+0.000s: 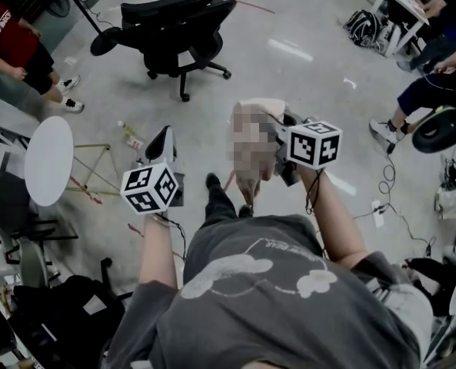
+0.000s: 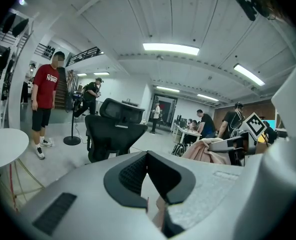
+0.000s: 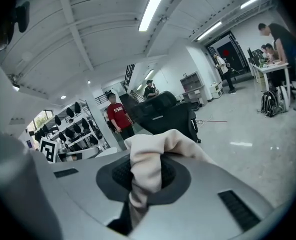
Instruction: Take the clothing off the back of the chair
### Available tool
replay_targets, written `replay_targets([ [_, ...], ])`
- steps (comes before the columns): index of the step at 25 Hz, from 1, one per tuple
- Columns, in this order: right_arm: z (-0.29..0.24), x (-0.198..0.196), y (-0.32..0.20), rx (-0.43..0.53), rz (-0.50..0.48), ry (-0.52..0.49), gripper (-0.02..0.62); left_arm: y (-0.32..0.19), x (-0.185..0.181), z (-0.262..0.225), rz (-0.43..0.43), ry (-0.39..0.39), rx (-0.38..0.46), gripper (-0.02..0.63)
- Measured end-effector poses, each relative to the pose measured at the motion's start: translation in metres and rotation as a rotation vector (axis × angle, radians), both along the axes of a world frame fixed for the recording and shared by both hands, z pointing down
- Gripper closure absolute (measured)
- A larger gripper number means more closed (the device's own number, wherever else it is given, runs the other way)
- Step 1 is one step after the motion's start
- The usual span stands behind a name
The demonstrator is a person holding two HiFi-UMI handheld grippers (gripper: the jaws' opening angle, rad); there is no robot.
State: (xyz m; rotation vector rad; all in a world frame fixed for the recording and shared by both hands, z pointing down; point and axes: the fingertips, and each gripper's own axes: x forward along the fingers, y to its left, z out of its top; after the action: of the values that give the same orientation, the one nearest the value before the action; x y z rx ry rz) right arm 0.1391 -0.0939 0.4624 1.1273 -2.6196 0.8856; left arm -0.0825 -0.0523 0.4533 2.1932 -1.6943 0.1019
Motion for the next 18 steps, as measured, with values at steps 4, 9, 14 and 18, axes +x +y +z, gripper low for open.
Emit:
replay_targets([
  [4, -0.004, -0.001, 0.002, 0.012, -0.009, -0.013, 0.581, 0.004, 0.004, -0.001, 0.003, -0.002, -0.001, 0.606],
  [9, -0.012, -0.002, 0.001, 0.035, -0.023, -0.023, 0.581, 0.006, 0.006, -0.005, -0.003, -0.005, 0.005, 0.606],
  [14, -0.015, -0.003, 0.000, 0.052, -0.030, -0.004, 0.581, 0.007, 0.007, -0.006, -0.003, -0.007, 0.009, 0.606],
  [18, -0.014, 0.001, -0.001, 0.051, -0.024, 0.005, 0.581, 0.006, 0.011, -0.008, 0.003, -0.010, 0.013, 0.606],
])
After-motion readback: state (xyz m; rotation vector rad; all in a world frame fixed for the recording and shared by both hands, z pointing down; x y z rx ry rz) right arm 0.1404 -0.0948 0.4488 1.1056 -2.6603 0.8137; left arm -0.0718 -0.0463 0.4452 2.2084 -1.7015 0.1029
